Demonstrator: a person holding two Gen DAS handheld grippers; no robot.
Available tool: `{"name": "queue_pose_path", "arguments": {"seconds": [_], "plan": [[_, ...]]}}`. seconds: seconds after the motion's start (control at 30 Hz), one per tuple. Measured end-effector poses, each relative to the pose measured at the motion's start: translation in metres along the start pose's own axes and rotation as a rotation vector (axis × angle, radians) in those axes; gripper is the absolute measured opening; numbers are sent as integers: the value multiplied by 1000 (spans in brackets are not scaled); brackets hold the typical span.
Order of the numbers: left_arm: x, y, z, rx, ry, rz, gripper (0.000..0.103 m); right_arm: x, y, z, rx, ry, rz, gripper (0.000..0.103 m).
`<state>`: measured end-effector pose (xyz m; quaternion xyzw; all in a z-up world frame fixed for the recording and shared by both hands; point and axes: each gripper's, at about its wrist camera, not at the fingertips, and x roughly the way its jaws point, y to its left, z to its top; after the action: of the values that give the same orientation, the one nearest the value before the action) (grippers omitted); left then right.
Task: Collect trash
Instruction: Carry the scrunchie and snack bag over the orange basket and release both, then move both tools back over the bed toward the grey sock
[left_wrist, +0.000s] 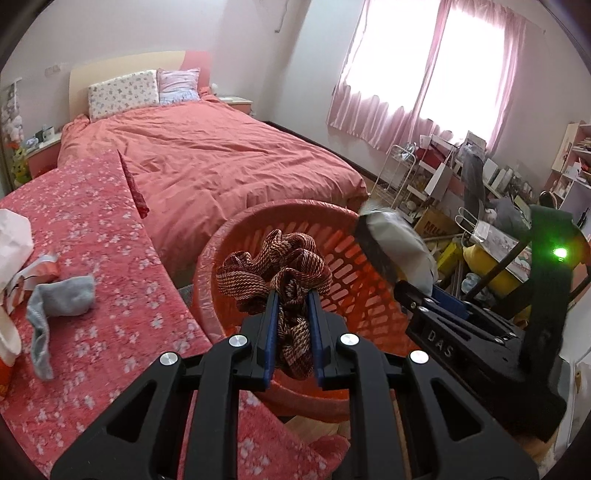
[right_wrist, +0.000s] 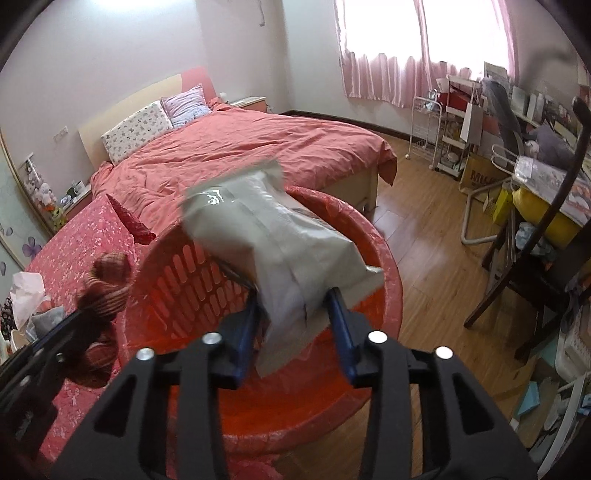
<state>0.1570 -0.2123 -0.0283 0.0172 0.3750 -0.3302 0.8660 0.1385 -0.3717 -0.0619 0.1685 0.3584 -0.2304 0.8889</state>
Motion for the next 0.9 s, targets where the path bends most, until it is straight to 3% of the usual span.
{"name": "queue_pose_path", "arguments": {"seconds": [0.27,0.37,0.67,0.9], "plan": [[16,0,3,1,46,-5,23,-2,-10,-4,22,-13,14,62],[21,1,1,-6,73,-11,35,-3,-18,-6,36,-15,-2,62],[9,11,0,-7,62,36,41,-10,-22,-7,41,-19,-20,62],[-37,40,-6,-30,-9,129,45,-32,2,-10,-1,-45,16,62]]}}
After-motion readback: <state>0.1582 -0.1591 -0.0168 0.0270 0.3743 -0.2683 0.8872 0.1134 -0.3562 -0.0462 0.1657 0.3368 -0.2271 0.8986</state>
